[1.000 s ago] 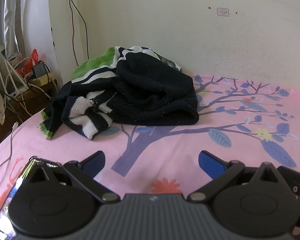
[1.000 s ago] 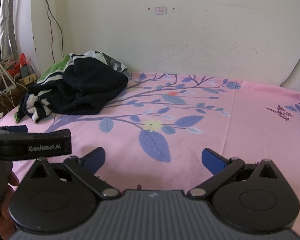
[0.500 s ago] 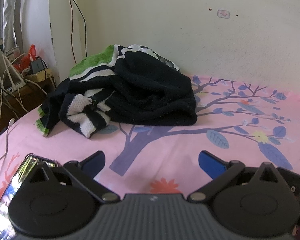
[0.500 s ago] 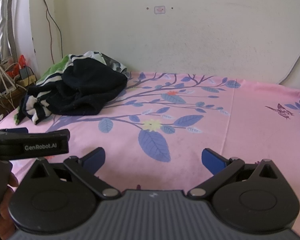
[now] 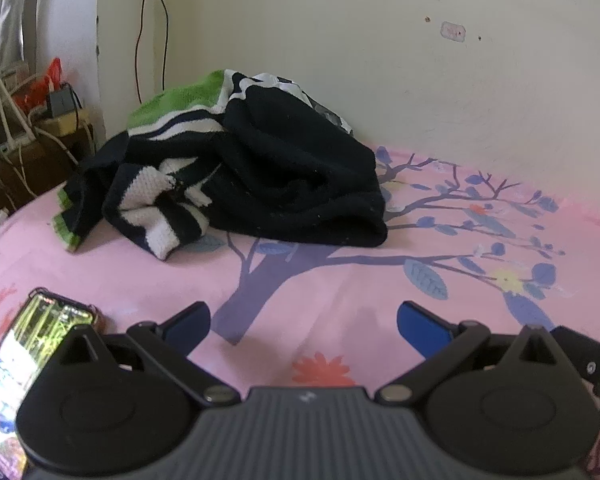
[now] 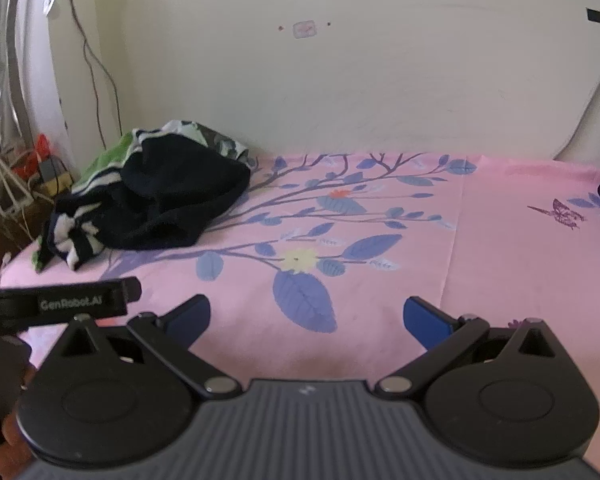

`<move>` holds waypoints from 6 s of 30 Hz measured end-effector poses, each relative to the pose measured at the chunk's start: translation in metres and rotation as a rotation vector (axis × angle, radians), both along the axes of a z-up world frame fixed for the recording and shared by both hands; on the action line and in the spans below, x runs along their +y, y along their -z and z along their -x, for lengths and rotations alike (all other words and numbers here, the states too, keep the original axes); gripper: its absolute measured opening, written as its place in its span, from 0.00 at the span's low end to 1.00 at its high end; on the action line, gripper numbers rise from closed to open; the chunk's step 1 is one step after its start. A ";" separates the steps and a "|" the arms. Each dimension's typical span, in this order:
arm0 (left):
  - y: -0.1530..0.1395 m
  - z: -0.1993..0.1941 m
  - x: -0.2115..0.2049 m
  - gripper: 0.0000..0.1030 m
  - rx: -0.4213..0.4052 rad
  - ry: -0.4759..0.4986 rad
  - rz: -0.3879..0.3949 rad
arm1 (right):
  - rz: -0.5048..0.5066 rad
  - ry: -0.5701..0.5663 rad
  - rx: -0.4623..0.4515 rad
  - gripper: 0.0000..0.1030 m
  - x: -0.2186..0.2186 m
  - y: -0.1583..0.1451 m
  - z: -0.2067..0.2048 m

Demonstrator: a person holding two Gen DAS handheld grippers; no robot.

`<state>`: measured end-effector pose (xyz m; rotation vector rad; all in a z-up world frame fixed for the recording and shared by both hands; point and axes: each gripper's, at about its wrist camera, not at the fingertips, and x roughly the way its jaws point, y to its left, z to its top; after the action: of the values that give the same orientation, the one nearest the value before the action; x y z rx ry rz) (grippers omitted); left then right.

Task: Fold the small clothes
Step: 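Grasp the green-and-black striped sweater with the right gripper and lift it from the heap, then swing the sweater out and lay it flat on the bed with the right gripper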

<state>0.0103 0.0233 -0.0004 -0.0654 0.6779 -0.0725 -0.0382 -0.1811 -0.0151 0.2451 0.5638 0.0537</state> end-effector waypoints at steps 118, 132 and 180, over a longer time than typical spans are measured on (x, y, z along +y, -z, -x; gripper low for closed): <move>-0.122 0.148 0.126 0.26 -0.119 0.465 0.180 | -0.033 0.179 -0.092 0.68 -0.175 -0.085 0.301; -0.049 -0.038 0.050 0.79 0.242 0.379 0.255 | -0.053 -0.128 0.007 0.76 -0.113 -0.087 0.017; -0.043 -0.048 -0.086 0.52 0.052 0.436 0.134 | 0.035 0.523 -0.056 0.57 -0.308 -0.088 0.128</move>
<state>0.0585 -0.0630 0.0422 -0.0473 0.7302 -0.5373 -0.1661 -0.4890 0.0729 0.3498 0.4308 -0.4543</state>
